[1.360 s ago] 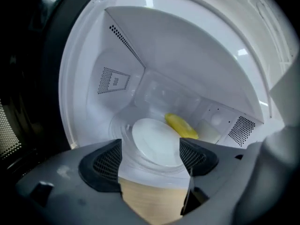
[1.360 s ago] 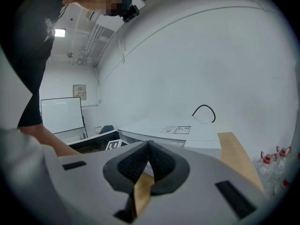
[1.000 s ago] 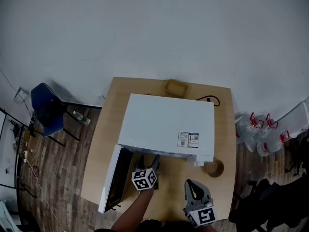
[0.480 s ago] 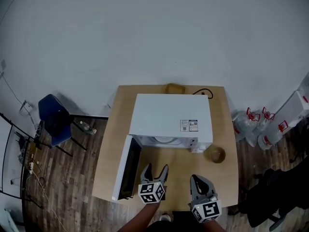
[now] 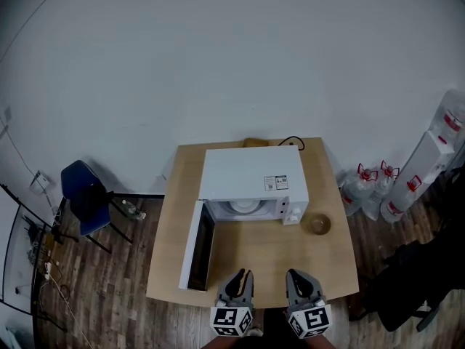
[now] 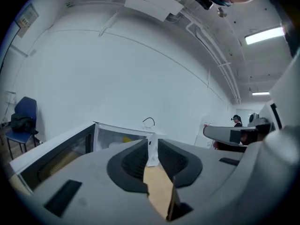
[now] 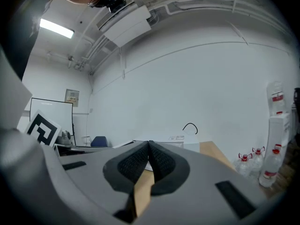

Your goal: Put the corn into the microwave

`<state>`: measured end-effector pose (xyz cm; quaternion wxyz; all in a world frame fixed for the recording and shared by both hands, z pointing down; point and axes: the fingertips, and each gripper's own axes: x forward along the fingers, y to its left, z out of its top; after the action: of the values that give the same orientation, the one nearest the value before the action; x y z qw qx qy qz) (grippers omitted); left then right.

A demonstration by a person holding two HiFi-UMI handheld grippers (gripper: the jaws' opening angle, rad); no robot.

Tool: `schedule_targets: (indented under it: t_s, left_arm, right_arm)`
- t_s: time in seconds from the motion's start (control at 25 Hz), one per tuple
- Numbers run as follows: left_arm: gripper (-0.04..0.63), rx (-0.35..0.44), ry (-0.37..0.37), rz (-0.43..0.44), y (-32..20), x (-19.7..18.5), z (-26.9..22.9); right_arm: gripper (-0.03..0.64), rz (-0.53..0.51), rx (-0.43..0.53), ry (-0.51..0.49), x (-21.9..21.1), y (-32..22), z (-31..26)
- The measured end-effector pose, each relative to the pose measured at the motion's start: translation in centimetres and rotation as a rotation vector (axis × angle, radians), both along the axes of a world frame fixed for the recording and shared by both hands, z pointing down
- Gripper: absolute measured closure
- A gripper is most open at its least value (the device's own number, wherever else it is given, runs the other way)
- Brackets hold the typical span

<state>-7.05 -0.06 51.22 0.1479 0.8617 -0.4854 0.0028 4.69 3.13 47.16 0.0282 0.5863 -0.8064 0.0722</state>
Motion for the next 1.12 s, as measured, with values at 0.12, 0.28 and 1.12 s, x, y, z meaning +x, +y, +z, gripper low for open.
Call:
schedule_targets:
  t_s: [0.12, 0.28, 1.12]
  left_arm:
    - [0.555, -0.004, -0.003, 0.022, 1.6, 0.1, -0.4]
    - [0.578, -0.027, -0.002, 0.030, 1.7, 0.1, -0.4]
    - [0.580, 0.015, -0.056, -0.056, -8.4, 0.8, -3.9]
  right_arm:
    - [0.557, 0.004, 0.005, 0.007, -0.1, 1.2, -0.3]
    - [0.557, 0.008, 0.002, 0.009, 0.0, 1.4, -0.2]
    - [0.557, -0.008, 0.016, 0.045, 2.4, -9.1, -2.6]
